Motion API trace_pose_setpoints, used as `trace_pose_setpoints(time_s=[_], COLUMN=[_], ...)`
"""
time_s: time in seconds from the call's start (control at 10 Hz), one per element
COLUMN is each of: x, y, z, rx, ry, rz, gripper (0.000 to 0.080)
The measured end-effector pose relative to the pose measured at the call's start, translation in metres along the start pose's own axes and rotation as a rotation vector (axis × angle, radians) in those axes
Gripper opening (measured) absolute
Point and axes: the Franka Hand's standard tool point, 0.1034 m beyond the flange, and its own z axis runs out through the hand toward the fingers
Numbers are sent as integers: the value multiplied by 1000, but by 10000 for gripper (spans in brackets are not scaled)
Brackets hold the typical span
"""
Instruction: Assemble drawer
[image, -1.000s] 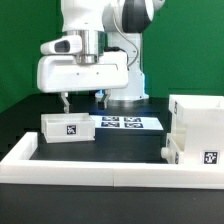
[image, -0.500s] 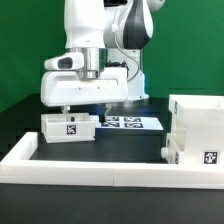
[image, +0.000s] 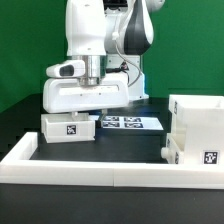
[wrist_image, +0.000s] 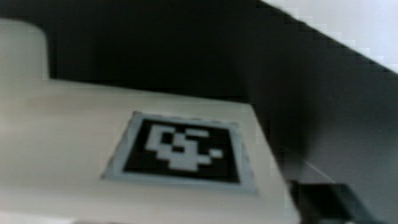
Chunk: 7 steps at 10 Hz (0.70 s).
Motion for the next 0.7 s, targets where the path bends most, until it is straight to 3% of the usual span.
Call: trace_pose_setpoints(time_s=[0.1,0.2,0.5,0.7], x=[-2,-3,3,21], y=[1,2,-2,-9], z=[0,0,-1,-12], rx=[0,-1,-2,-14], ry=[-2,-3,1,20], rz=[3,5,-7,-29], gripper=[252,74,41,41])
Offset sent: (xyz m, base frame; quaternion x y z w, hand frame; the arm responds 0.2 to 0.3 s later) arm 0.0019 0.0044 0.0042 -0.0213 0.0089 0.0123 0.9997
